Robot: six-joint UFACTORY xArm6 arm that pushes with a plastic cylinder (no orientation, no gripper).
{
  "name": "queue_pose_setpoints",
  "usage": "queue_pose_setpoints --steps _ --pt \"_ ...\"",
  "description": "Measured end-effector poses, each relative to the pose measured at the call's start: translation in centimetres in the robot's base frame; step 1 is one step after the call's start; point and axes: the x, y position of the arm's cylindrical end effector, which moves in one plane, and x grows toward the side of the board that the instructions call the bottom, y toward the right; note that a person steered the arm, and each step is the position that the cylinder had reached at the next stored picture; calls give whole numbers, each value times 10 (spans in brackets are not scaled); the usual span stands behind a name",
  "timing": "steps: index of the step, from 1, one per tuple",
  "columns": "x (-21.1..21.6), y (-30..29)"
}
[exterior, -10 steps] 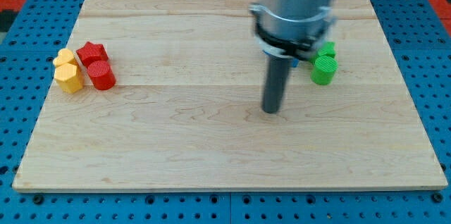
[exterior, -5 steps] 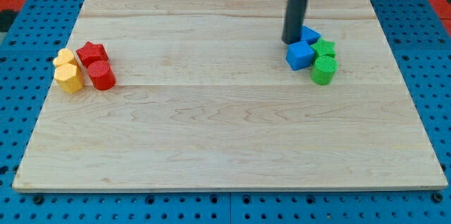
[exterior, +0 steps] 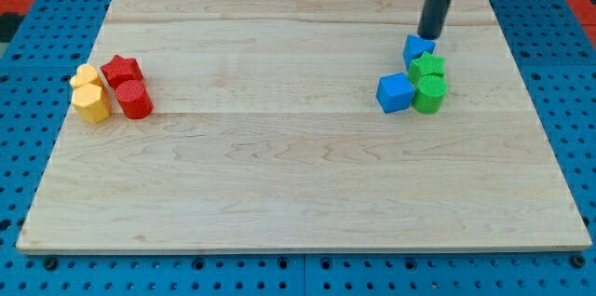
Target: Group up the blue blocks with the green blocks at the right side of the board
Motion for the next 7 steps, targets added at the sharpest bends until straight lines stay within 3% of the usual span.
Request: queue_pose_setpoints --steps 2,3,4,5,7 --pt "12 -67" --pt "-13 -93" --pt "26 -99" --pt "36 -80" --pt "6 -96"
